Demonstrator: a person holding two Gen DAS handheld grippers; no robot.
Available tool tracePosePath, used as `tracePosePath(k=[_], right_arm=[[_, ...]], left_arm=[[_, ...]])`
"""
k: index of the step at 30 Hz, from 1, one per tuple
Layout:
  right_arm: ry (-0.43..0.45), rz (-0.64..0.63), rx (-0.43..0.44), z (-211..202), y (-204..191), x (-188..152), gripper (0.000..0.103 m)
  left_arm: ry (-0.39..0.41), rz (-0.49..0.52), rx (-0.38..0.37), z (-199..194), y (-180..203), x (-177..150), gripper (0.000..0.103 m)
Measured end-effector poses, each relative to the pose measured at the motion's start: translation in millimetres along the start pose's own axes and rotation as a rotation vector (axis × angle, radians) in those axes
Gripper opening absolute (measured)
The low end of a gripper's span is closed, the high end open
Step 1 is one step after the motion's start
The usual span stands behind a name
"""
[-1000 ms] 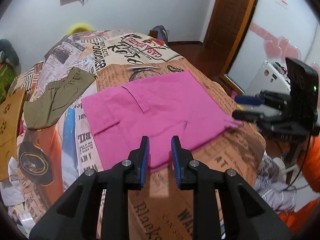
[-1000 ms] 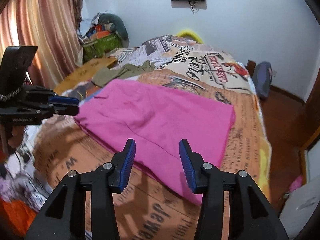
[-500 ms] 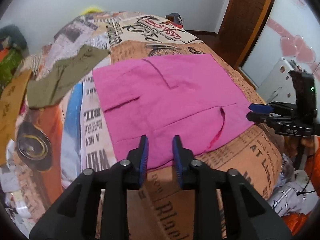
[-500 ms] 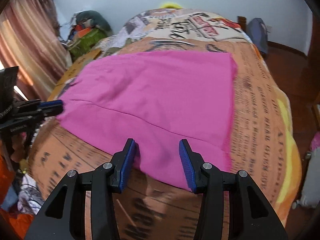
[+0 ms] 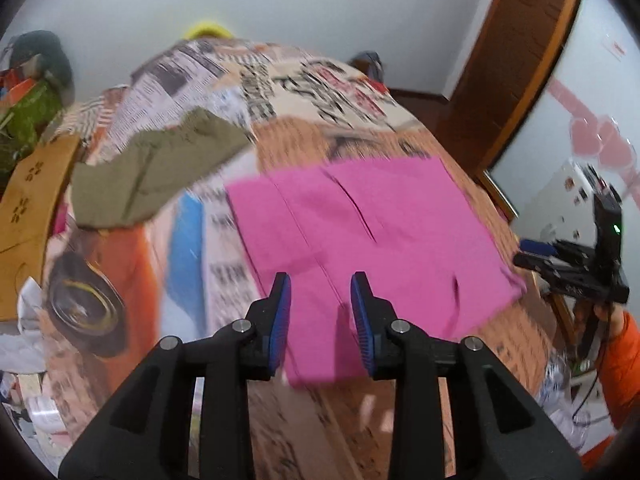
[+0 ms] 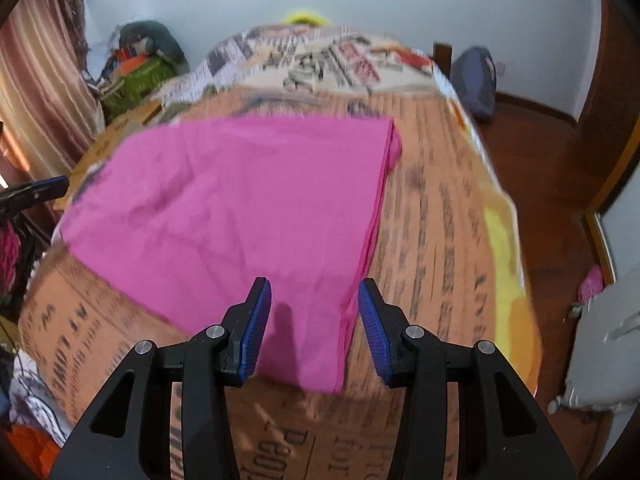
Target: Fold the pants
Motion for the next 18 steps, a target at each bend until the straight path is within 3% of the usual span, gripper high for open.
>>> tracePosePath(k=[3, 8, 18], right_arm=[[0.050, 0.001, 0.007, -3, 2, 22, 0.042], [0.086, -0.014, -0.017, 9, 8, 50, 0.042], [0.054, 0.013, -0.049, 60, 40, 81, 0.042]], left_arm=[[0.024, -0.009, 0.062, 7, -16, 27, 0.031], [0.006, -0.076, 0.066, 39, -42, 59, 0.031], [-0.101, -0.104, 0.069, 109, -62, 69, 0.033]])
Point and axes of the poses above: each gripper's, at about its wrist camera, not at the fingertips, and z roughly the way its jaws point, y to its right, x to its top, the point moved 6 cm from there along z, roughly the way its jaws point
